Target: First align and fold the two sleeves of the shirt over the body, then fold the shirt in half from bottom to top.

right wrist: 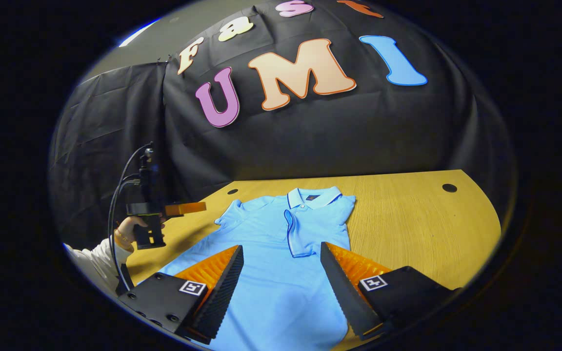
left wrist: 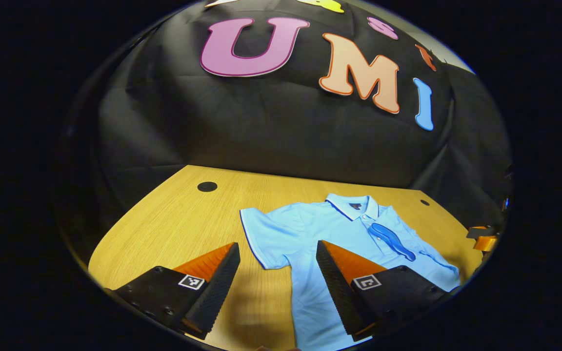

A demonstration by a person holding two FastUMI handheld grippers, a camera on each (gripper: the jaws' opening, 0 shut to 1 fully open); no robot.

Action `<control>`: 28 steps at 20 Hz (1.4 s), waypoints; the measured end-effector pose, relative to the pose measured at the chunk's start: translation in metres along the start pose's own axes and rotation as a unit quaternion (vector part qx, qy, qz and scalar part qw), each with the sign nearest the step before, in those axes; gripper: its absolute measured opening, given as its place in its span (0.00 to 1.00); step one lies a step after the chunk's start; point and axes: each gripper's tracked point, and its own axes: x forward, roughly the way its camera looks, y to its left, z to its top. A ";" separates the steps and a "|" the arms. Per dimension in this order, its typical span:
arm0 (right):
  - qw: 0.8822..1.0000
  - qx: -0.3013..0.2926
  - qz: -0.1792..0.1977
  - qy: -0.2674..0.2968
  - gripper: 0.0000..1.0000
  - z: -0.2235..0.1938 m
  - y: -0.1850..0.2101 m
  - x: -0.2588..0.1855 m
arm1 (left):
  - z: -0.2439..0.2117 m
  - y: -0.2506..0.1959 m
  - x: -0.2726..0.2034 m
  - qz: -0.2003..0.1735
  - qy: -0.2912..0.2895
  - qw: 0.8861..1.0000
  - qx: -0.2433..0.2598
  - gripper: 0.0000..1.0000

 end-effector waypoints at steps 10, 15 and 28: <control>0.997 0.015 -0.059 -0.048 0.98 -0.014 -0.042 -0.041 | -0.026 0.013 0.073 0.020 0.091 0.995 0.021 0.94; 0.996 0.017 -0.076 -0.048 0.95 -0.018 -0.056 -0.041 | -0.039 0.015 0.085 0.026 0.112 0.993 0.016 0.93; 0.996 0.032 -0.069 -0.046 0.98 -0.021 -0.057 -0.045 | -0.048 0.012 0.086 0.010 0.127 0.991 0.027 0.56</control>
